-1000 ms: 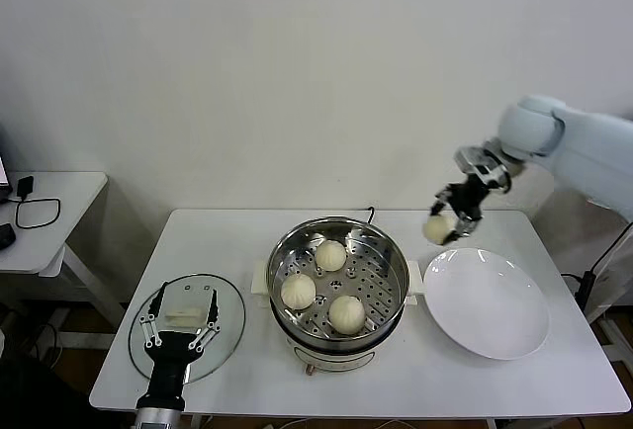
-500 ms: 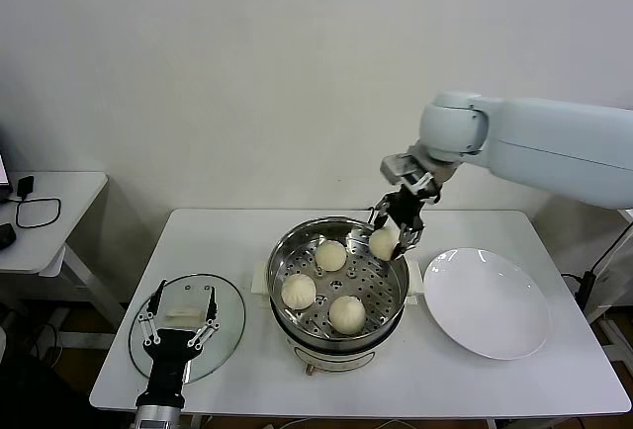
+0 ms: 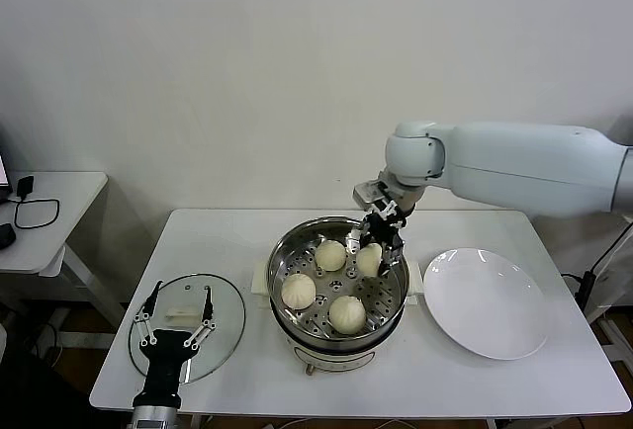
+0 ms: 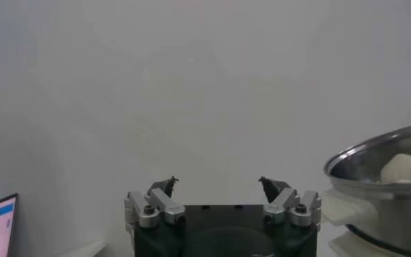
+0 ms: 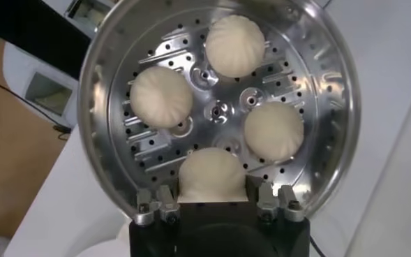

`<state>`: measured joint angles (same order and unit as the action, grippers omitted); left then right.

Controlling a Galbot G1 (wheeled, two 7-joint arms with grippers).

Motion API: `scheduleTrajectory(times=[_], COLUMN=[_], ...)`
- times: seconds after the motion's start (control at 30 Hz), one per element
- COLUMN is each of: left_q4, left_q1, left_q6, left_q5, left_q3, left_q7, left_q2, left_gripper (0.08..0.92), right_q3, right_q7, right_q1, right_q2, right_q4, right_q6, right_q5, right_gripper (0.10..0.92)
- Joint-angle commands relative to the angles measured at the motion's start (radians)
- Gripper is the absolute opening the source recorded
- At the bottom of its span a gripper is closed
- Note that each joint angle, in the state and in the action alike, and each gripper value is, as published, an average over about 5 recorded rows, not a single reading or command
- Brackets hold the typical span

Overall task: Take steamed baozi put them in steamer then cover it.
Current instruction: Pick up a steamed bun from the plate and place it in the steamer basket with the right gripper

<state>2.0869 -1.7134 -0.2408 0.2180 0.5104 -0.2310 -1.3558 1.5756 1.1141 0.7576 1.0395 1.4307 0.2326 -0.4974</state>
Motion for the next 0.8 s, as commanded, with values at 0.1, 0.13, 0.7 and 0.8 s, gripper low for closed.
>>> scheduleTrajectory(times=[0.1,0.13,0.7,0.8], left_q4=[-0.005,-0.005,-0.002,-0.002], left_q1=[0.003,0.003,0.001,0.0], left_q6=[0.001,0.001,0.0,0.001], left_q5=[-0.001,-0.001,-0.002,-0.002], left_q3=[-0.002,-0.002,0.001,0.002], left_q7=[0.0,0.0,-0.002,-0.002], left_q2=[-0.001,-0.002,-0.002,-0.002], left_gripper=[0.823,0.823,0.823,0.823], right_q3=[0.005,0.005,-0.001,-0.004], right_q7=[-0.004,-0.003,-0.01,-0.01], right_q1=[-0.049,-0.05,-0.072,-0.074], right_q2=[0.036,0.036,0.031,0.029], right_q4=[-0.029,-0.03,-0.036,-0.033], right_q6=[0.006,0.006,0.001,0.0], right_q5=[0.034,0.037,0.065,0.067], right_gripper=[0.645,0.645,0.708,0.756])
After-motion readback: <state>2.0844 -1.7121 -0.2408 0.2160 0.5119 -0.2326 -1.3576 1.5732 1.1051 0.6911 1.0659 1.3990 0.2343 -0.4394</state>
